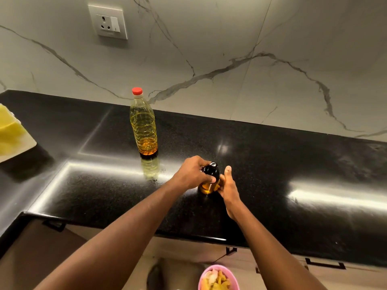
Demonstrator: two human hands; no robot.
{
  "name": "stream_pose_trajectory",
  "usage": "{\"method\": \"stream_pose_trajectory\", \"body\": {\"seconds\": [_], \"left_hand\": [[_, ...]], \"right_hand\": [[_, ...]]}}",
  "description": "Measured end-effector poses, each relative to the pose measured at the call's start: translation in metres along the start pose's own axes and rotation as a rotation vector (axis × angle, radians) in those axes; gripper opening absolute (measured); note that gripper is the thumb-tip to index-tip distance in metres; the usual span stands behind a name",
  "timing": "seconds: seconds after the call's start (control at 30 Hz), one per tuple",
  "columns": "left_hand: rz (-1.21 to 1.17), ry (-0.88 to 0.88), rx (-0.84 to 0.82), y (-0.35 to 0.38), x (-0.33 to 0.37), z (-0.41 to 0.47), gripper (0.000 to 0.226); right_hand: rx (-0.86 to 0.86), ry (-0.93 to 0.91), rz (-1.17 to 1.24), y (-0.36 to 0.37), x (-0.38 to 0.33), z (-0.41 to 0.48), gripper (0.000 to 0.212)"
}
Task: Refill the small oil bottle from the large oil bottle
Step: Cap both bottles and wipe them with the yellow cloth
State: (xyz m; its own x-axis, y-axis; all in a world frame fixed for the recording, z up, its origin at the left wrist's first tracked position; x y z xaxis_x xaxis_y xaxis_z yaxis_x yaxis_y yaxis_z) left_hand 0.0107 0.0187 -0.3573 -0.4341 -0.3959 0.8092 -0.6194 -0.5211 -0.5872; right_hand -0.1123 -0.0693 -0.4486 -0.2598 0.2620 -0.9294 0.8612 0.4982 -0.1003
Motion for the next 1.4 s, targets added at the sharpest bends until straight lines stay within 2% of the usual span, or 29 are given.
{"method": "stream_pose_trajectory", "body": {"seconds": [0.07, 0.2, 0.4, 0.5, 0.67, 0.8, 0.97, 1.2, 1.4], "left_hand": [[0.0, -0.006, -0.006, 0.0, -0.001, 0.001, 0.038], [-0.006, -0.015, -0.006, 0.001, -0.004, 0.002, 0.037], [0.045, 0.01, -0.016, 0.001, -0.002, 0.004, 0.027], [0.066, 0.008, -0.012, 0.003, -0.003, 0.005, 0.027], [0.041, 0.016, 0.015, 0.003, -0.002, 0.002, 0.029], [0.029, 0.014, 0.012, 0.004, -0.002, 0.0, 0.033], [0.017, 0.032, 0.022, 0.004, -0.008, 0.0, 0.051], [-0.13, 0.003, 0.074, 0.026, -0.05, -0.022, 0.102], [-0.196, 0.02, 0.155, 0.043, -0.053, -0.017, 0.08]], "right_hand": [[0.002, 0.004, 0.028, -0.001, 0.01, -0.017, 0.066], [0.028, -0.026, 0.17, 0.007, 0.017, -0.052, 0.06], [0.104, -0.12, 0.193, 0.018, -0.011, -0.049, 0.078], [0.081, -0.112, 0.073, 0.009, -0.028, -0.022, 0.081], [-0.092, -0.057, -0.175, 0.009, -0.029, 0.016, 0.088], [-0.001, -0.043, -0.235, 0.001, -0.01, 0.016, 0.078], [0.147, -0.122, -0.149, -0.019, 0.013, -0.007, 0.023], [0.355, 0.063, 0.174, -0.036, 0.008, -0.028, 0.013], [0.305, 0.196, 0.387, -0.051, 0.01, -0.044, 0.025]]}}
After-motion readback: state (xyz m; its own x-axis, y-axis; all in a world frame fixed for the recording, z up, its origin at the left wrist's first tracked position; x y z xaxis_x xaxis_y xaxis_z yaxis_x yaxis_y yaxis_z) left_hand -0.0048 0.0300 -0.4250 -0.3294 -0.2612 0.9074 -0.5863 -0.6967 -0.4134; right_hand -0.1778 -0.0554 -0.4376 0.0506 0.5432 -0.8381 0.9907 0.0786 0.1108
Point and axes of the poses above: each hand's wrist, its own z-axis towards the middle knuckle, its own y-axis out of the palm, x = y × z, the point moved 5 cm from there along z, towards the middle knuckle, and after that the axes turned 13 degrees about x, right-handed, at the moved point
